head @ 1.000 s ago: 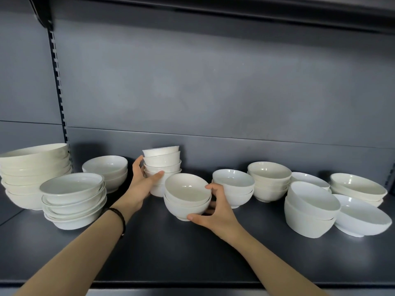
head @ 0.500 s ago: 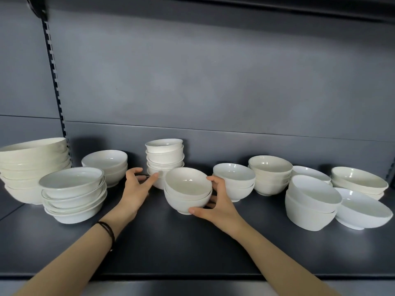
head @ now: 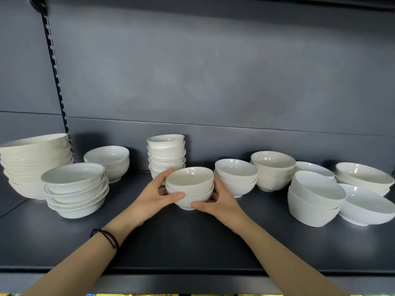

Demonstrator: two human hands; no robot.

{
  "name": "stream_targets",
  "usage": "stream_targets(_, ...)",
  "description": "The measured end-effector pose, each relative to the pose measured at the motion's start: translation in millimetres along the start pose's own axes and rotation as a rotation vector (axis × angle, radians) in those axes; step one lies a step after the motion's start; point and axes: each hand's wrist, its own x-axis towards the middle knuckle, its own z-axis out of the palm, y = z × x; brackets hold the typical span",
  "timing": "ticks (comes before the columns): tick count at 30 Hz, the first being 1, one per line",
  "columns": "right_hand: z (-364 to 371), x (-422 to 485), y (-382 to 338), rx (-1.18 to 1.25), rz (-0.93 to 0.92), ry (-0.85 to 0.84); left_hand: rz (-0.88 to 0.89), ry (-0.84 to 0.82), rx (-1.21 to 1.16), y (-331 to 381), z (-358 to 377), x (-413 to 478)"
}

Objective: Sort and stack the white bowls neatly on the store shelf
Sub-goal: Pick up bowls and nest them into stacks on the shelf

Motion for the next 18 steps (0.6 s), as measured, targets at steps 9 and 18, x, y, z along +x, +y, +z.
stream_targets(9, -6.8, -5.4, -8.8, 0.025, -0.023, 0.063, 0.015, 0.055, -0.076, 6.4, 10.8, -0.9)
stream_targets(18, -42.6, 1.5, -49.4, 0.059, -0.1, 0.198, 0.098, 0.079, -0.155, 51.6, 32.1, 28.0)
